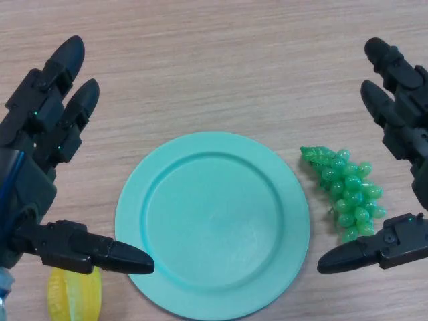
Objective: Pick up the green grapes and place it on the plate
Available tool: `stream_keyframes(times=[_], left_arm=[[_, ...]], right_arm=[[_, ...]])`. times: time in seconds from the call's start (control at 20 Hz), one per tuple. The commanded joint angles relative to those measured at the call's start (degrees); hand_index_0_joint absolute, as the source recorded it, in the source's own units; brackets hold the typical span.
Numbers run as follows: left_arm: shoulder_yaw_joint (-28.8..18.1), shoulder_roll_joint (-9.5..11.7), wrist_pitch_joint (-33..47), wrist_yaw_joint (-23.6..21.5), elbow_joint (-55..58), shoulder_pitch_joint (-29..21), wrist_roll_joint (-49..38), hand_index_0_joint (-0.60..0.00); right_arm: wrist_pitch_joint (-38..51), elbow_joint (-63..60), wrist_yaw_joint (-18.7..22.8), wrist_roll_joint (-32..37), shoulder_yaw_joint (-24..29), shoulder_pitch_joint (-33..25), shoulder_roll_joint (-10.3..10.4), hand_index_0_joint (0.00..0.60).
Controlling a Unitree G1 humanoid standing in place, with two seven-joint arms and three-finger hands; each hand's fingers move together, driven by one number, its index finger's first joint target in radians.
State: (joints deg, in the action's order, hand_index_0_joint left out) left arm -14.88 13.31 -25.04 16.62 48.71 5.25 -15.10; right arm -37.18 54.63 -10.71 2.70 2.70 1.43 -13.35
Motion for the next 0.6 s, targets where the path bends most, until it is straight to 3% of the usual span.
stream_keyframes(times=[0.05,0.25,0.6], left_arm=[[-3.6,0.6,10.8,0.2,1.7,-0.1,-0.8,0.000],[-3.3,0.3,18.6,-0.9,-2.9,0.1,4.2,0.000],[0.0,0.3,19.6,-2.2,-4.1,-0.1,8.3,0.000]], right_arm=[[8.7,2.7,-0.1,-0.6,2.4,-0.7,-0.5,0.000],[12.3,-1.3,-0.4,-1.2,3.0,-1.0,-0.5,0.000],[17.4,-9.5,1.1,-4.4,2.1,-3.2,-0.9,0.000]])
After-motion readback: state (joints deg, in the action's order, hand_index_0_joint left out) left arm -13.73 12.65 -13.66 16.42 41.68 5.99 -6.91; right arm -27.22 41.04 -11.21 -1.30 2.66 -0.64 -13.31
